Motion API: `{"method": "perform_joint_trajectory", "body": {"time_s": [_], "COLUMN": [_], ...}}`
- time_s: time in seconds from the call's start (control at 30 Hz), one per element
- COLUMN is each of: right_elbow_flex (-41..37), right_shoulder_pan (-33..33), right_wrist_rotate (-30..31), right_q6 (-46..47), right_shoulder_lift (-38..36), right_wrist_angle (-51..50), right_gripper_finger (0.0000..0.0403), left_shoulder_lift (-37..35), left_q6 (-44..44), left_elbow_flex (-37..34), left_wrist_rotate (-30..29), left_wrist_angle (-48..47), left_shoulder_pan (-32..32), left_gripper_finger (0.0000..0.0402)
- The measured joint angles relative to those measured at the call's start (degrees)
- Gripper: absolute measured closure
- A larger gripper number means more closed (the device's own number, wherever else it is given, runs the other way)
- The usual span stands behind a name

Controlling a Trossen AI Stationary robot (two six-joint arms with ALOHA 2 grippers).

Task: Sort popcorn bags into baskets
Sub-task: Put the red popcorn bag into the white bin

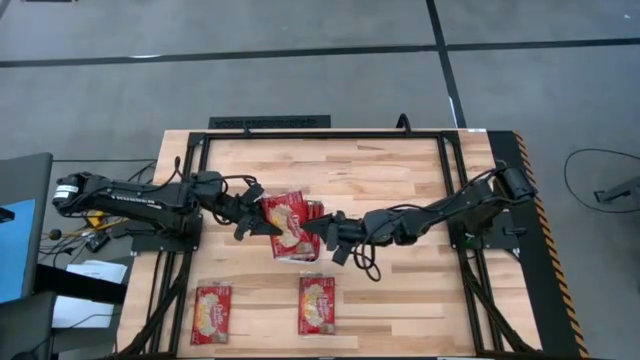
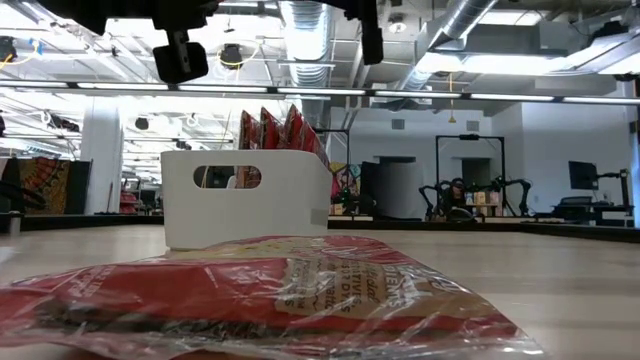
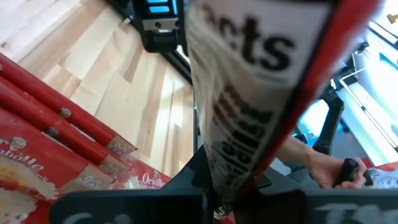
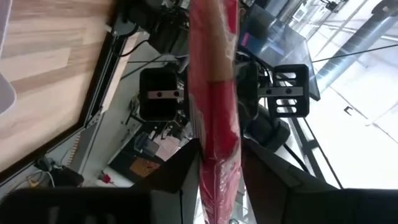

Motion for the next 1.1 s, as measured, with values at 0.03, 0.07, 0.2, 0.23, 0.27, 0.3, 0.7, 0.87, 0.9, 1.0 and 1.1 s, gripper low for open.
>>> {"method": "perform_joint_trajectory", "body": {"time_s": [0.03,0.07,0.2,0.23,0.27,0.3,0.7,0.87,0.9,1.0,1.1], "right_elbow_flex": [0.2,0.21,0.23,0.23,0.23,0.23,5.96,14.51,16.14,21.04,25.35], "right_shoulder_pan": [0.0,-0.01,-0.64,-0.82,-1.1,-1.27,-2.27,-2.86,-3.13,-4.23,-5.88], "right_wrist_rotate": [-0.03,-0.01,0.0,0.0,0.02,0.03,5.43,7.5,7.53,7.48,7.48], "right_q6": [-0.01,0.01,0.16,0.18,0.22,0.44,3.24,15.37,18.44,28.55,36.74], "right_shoulder_lift": [0.02,-0.01,-0.01,-0.01,-0.01,-0.01,-0.05,-0.05,-0.05,-0.07,-0.12], "right_wrist_angle": [0.0,0.02,0.04,0.04,0.01,-0.2,-15.94,-36.63,-40.36,-49.81,-58.5], "right_gripper_finger": [0.0267,0.0268,0.0281,0.0289,0.0301,0.0316,0.0397,0.0397,0.0398,0.0397,0.0397], "left_shoulder_lift": [-0.02,-0.02,-0.02,-0.02,-0.02,-0.02,-3.22,-9.71,-11.16,-15.62,-18.3], "left_q6": [0.02,0.02,-0.03,-0.03,0.48,1.32,4.41,6.73,7.22,11.84,20.86], "left_elbow_flex": [0.0,0.0,0.0,0.0,0.0,0.0,0.02,0.02,0.02,0.02,0.02], "left_wrist_rotate": [-0.02,-0.02,-0.52,-1.06,-1.93,-2.67,-3.65,-10.89,-13.77,-23.72,-32.08], "left_wrist_angle": [-0.16,-0.31,-0.23,-0.16,-0.22,-0.28,-10.16,-24.05,-26.36,-32.51,-32.08], "left_shoulder_pan": [0.0,0.0,0.0,0.0,0.0,0.0,0.66,0.66,0.66,0.49,-0.9], "left_gripper_finger": [0.0393,0.0395,0.0386,0.038,0.0373,0.0367,0.0285,0.0278,0.0278,0.0278,0.0278]}}
